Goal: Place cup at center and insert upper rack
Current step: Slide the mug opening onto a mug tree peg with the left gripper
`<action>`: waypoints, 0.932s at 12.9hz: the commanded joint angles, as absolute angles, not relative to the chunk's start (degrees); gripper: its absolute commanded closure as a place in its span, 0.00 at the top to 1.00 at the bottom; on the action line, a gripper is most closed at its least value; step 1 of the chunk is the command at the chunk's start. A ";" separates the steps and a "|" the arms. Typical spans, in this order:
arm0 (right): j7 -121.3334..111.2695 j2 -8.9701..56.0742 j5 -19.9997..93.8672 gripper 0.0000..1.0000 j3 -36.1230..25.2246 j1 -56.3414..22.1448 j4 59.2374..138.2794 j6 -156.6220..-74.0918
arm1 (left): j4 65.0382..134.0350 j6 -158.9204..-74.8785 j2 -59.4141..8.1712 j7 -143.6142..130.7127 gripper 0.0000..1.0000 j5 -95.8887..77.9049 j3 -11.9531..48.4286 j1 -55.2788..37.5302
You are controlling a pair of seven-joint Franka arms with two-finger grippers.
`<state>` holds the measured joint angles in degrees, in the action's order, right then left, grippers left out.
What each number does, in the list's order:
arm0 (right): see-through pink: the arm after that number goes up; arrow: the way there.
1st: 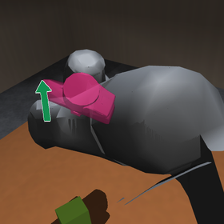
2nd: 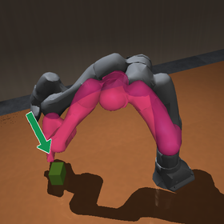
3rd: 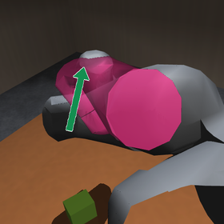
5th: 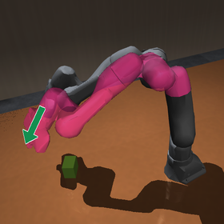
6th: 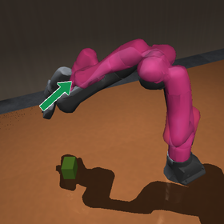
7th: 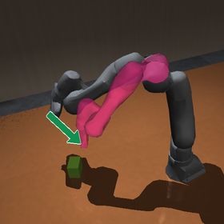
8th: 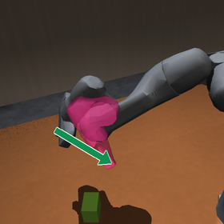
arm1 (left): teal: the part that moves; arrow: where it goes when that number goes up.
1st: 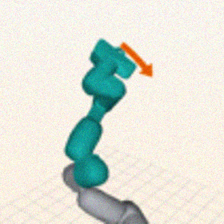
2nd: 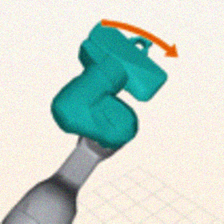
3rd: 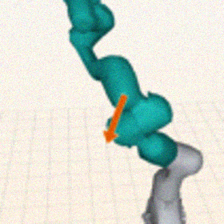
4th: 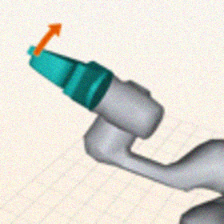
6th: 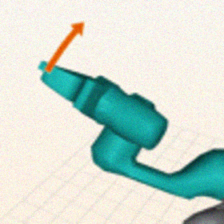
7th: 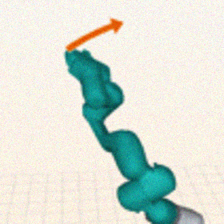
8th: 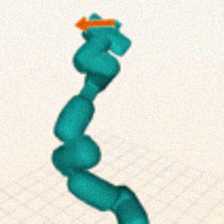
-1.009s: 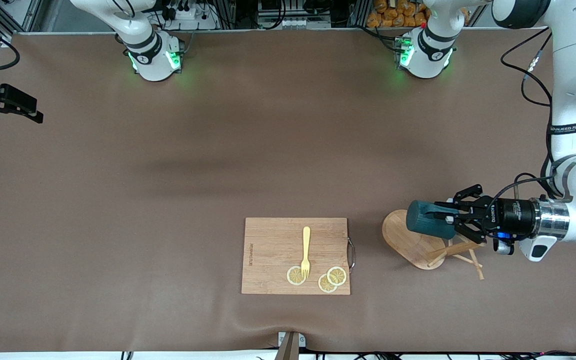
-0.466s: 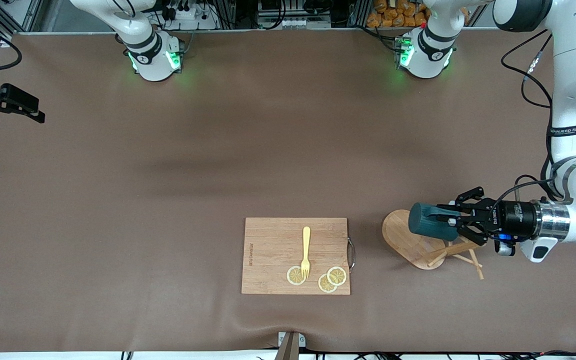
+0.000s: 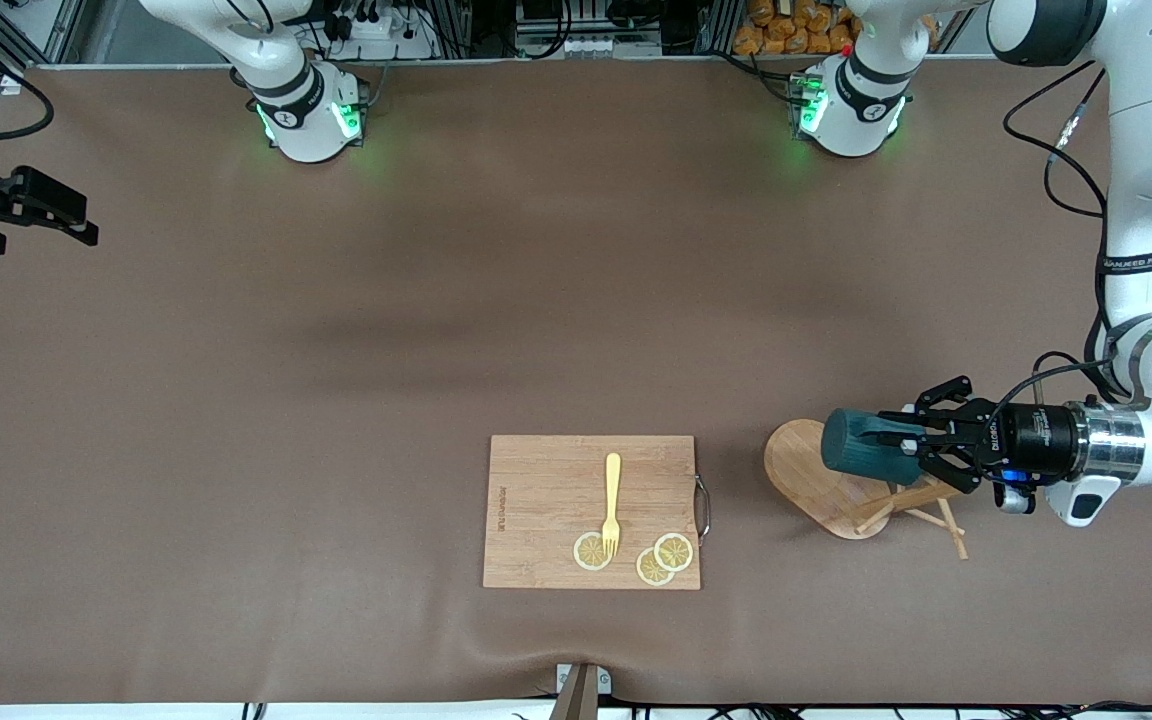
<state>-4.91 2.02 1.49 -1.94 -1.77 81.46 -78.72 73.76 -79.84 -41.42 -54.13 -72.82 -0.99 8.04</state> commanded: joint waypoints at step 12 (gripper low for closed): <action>-3.87 1.58 0.88 1.00 -2.20 -2.37 80.86 -77.70 | 72.16 -75.67 -44.03 -49.92 0.00 -74.27 -0.53 11.69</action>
<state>-4.84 2.02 1.49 -1.95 -1.80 81.45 -78.54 73.52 -77.33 -42.94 -50.72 -72.82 -0.99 10.69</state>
